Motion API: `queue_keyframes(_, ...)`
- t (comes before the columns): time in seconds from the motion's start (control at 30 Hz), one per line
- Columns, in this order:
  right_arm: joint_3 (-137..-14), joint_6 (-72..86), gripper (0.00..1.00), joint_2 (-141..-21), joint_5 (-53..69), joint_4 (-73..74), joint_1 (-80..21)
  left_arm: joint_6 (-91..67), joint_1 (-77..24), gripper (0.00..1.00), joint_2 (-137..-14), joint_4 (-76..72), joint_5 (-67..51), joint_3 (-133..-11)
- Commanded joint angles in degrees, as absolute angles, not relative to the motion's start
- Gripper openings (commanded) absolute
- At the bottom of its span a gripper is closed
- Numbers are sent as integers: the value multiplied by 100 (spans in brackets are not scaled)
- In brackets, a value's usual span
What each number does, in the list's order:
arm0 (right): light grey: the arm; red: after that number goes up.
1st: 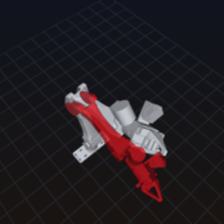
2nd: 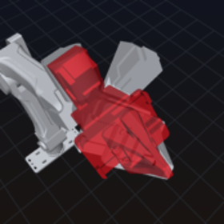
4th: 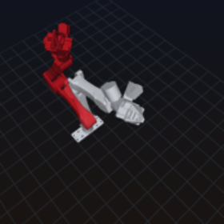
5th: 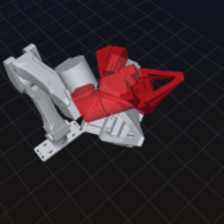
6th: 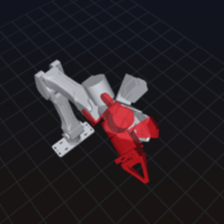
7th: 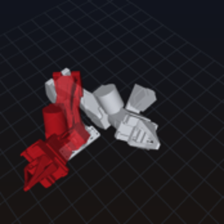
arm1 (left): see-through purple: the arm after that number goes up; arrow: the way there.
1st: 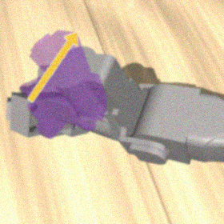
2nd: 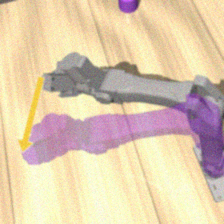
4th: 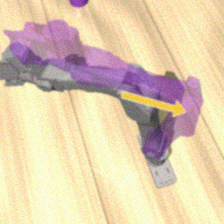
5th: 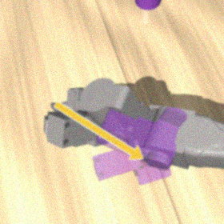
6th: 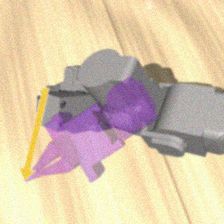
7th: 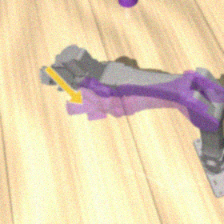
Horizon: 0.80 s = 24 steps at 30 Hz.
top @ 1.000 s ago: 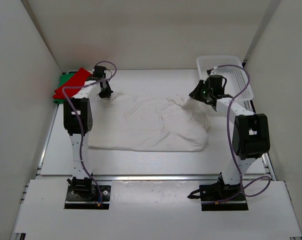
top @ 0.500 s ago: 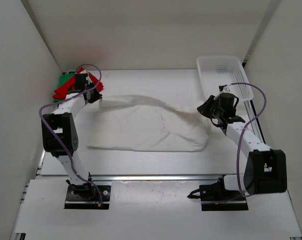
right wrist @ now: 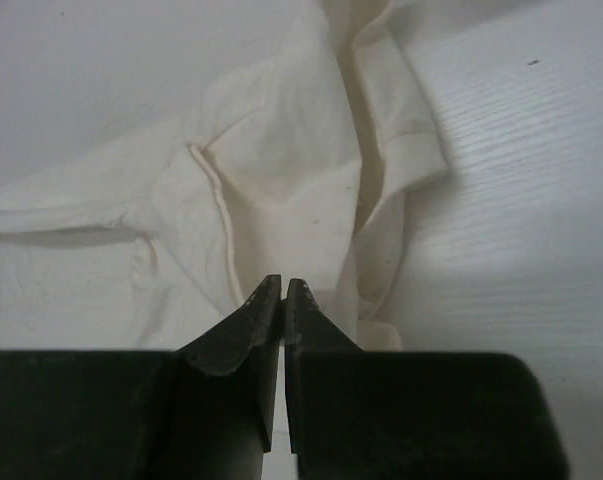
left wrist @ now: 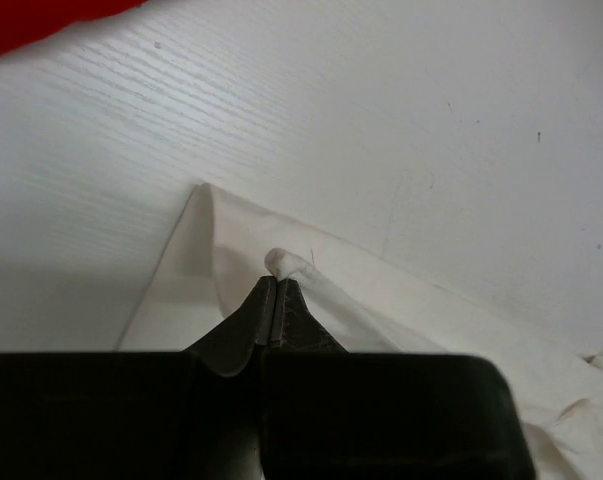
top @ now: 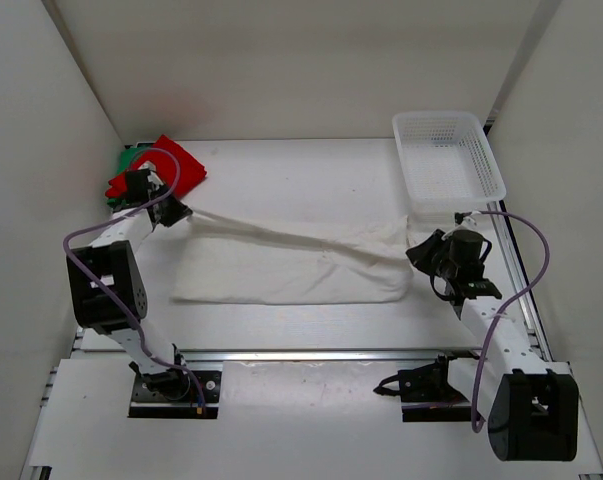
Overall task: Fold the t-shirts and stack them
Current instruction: Fold the other side of the tshirt into a rectangle
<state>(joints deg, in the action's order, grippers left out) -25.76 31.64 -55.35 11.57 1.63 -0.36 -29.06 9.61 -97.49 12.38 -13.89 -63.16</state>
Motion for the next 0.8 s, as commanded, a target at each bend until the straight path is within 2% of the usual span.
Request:
queue_keyframes(0.0,-2549,3164,0,-5221,1152,0,80,-3076,1064,0,-9045,932,-1644,-6293)
queue_keyframes(0.23,-2285,3181,1,-4791,1081,237,70,-3024,1064,0,-7964,765,-1363,-5257)
queue_keyframes(0.4,-1970,3357,0,-4729,1098,176,35,-2943,984,5,-7418,853,-870,-4458)
queue_keyframes(0.47,-1864,3427,0,-4720,1081,193,44,-3075,1203,9,-7339,765,-1053,-4124)
queue_keyframes(0.63,-1627,3489,1,-4658,923,255,35,-3444,1440,30,-7444,528,-1448,-3526)
queue_keyframes(0.7,-1538,3507,0,-4606,871,316,-113,-3891,1783,34,-7383,142,-1747,-3306)
queue_keyframes(0.77,-1442,3533,0,-4491,739,351,-237,-4112,2152,33,-7173,62,-2012,-3217)
